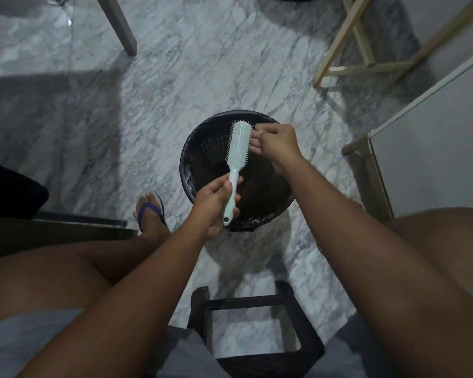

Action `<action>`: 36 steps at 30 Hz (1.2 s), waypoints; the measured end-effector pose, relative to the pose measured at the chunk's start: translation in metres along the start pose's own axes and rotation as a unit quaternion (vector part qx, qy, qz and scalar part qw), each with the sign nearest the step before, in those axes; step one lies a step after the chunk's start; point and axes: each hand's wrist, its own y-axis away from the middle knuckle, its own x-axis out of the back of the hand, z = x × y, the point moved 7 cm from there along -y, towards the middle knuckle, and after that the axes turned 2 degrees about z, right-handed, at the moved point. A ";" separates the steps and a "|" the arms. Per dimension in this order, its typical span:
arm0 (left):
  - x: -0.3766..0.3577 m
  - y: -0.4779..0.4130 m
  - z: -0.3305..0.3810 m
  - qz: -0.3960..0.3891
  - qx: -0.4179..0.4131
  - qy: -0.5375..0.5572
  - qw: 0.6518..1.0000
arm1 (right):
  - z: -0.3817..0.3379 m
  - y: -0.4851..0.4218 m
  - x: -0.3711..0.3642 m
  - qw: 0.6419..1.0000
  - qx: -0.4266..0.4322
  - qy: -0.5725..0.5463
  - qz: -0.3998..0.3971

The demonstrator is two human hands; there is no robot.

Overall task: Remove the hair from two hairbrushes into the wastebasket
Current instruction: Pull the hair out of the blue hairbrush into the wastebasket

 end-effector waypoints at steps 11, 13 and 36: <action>-0.017 0.006 0.000 -0.047 0.009 0.026 0.999 | -0.022 -0.002 0.027 0.989 0.080 -0.024 0.123; -0.017 0.007 -0.002 -0.040 0.013 0.051 0.998 | -0.016 0.004 0.029 0.989 0.047 -0.088 0.114; -0.014 -0.006 0.009 -0.013 0.042 0.087 0.995 | -0.014 0.018 -0.008 0.952 0.174 0.245 -0.064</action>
